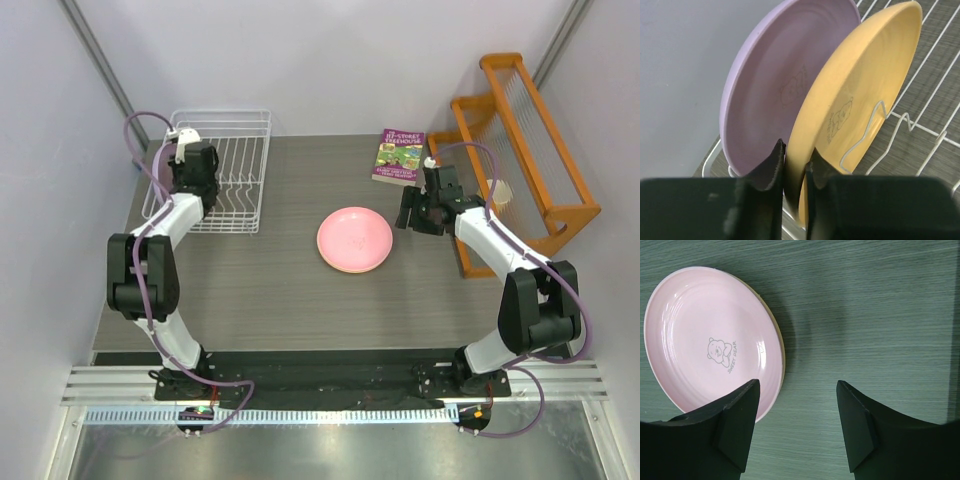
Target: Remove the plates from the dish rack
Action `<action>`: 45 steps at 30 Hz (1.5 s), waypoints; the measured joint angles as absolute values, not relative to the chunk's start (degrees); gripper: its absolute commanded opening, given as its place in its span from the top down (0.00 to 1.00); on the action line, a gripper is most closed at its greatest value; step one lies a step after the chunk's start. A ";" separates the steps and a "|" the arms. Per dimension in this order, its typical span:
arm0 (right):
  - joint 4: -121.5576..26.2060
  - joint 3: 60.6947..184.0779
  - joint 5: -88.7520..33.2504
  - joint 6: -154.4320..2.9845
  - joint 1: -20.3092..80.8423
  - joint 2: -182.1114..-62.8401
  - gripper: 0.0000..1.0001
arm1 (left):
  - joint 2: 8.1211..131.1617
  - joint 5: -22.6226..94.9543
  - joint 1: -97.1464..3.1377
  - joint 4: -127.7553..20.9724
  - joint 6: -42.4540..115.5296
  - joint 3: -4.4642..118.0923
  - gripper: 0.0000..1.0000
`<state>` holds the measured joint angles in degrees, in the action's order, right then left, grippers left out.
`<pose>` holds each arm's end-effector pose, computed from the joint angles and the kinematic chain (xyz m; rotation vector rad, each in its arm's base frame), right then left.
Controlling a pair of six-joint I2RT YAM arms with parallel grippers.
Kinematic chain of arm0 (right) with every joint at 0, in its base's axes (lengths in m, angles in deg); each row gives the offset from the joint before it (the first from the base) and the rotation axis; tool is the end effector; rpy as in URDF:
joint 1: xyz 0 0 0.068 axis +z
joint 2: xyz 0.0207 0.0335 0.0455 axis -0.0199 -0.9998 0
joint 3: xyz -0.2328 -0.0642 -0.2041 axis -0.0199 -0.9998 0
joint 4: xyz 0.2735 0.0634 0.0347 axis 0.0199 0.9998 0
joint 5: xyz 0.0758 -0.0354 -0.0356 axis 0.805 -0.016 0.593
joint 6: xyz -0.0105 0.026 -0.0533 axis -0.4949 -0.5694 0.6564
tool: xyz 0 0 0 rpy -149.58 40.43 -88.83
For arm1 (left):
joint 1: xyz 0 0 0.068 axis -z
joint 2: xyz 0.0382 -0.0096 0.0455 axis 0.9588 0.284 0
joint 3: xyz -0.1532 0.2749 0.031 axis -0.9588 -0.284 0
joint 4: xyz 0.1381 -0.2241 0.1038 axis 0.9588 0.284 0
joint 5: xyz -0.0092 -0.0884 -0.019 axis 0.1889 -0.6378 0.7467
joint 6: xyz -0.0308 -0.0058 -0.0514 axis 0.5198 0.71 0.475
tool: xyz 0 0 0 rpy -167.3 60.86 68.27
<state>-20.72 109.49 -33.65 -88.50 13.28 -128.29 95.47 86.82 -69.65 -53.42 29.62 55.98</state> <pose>0.3376 0.0740 0.2737 0.1489 2.4885 0.2732 0.4379 0.0006 0.2849 -0.4649 1.9242 0.6591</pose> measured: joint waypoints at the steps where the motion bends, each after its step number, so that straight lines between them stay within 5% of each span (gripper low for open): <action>1: -20.72 109.49 -33.65 -88.50 13.28 -128.29 0.32 | 95.42 86.49 -69.62 -52.76 29.27 56.11 1.00; 10: -20.72 109.49 -33.63 -88.44 13.28 -128.29 0.32 | 94.26 87.08 -68.62 -50.60 28.95 56.19 1.00; 31: -19.39 109.49 -33.83 -87.15 13.28 -124.33 0.31 | 82.88 112.13 -57.21 -68.30 8.10 52.46 1.00; 45: -29.18 105.95 -20.78 -91.72 13.41 -114.47 0.30 | 66.90 78.23 -51.53 -38.62 41.54 53.57 1.00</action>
